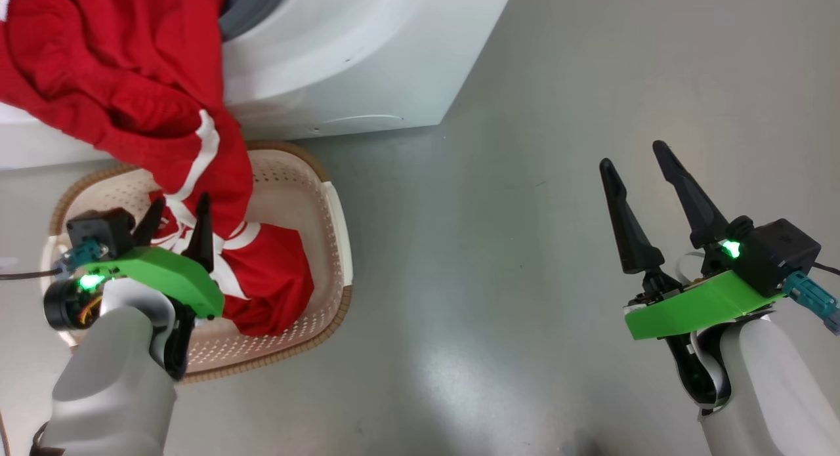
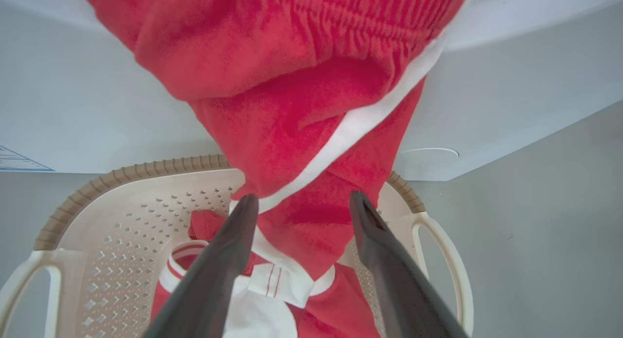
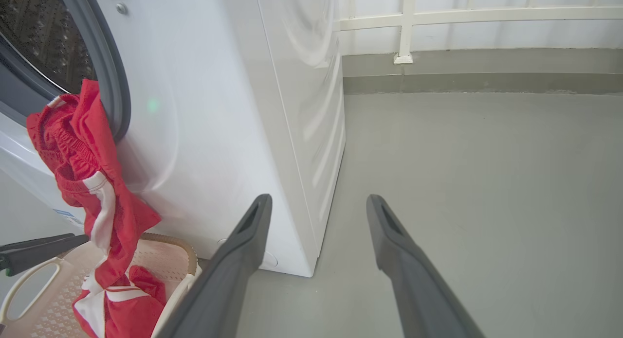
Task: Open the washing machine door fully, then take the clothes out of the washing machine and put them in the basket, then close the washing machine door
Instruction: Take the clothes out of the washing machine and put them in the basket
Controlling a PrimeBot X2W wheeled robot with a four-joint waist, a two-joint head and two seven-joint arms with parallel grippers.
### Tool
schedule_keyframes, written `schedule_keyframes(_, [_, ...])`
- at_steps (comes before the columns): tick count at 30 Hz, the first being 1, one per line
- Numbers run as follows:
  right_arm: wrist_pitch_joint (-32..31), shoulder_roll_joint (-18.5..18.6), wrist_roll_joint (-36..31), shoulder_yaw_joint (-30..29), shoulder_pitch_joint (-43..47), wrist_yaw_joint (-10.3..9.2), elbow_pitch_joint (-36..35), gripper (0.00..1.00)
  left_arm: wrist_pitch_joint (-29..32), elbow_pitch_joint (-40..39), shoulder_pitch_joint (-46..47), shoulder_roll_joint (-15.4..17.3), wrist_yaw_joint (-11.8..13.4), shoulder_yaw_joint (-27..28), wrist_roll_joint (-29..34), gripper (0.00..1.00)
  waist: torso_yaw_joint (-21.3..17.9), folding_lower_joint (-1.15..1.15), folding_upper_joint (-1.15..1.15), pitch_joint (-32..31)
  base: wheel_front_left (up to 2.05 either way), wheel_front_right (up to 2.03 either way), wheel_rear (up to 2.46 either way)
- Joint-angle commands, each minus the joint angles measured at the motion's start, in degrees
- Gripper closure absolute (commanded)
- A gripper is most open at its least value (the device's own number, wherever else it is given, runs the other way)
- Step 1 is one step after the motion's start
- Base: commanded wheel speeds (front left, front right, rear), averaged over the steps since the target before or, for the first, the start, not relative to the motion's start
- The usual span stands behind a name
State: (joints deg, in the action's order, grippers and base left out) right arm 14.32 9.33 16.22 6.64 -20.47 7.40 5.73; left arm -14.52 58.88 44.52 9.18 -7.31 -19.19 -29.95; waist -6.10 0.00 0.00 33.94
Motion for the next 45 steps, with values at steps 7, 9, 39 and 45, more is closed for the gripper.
schedule_keyframes(7, [0.7,0.7,-0.8,0.2,2.0,0.09,-1.4,0.0,-0.5,-9.2,-5.2,2.2,-0.2,5.6,1.2,0.0,2.3,0.0,0.0,-1.6,0.0,0.0,0.0])
schedule_keyframes(9, [0.7,0.9,-0.9,0.2,2.2,0.09,-1.4,0.0,-0.5,-11.7,-6.3,2.0,-0.2,7.3,2.1,0.0,2.8,0.0,0.0,-2.0,0.0,0.0,0.0])
schedule_keyframes(39, [0.7,1.9,-0.7,-0.4,4.4,0.09,-1.4,0.0,-0.5,-53.9,-33.4,-5.0,-0.2,23.3,18.0,0.0,5.1,0.0,0.0,-5.6,0.0,0.0,0.0])
schedule_keyframes(45, [0.7,1.9,-0.6,-0.3,4.4,0.09,-1.3,0.0,-0.5,-54.5,-33.4,-5.4,-0.2,23.1,18.2,0.0,5.0,0.0,0.0,-5.4,0.0,0.0,0.0])
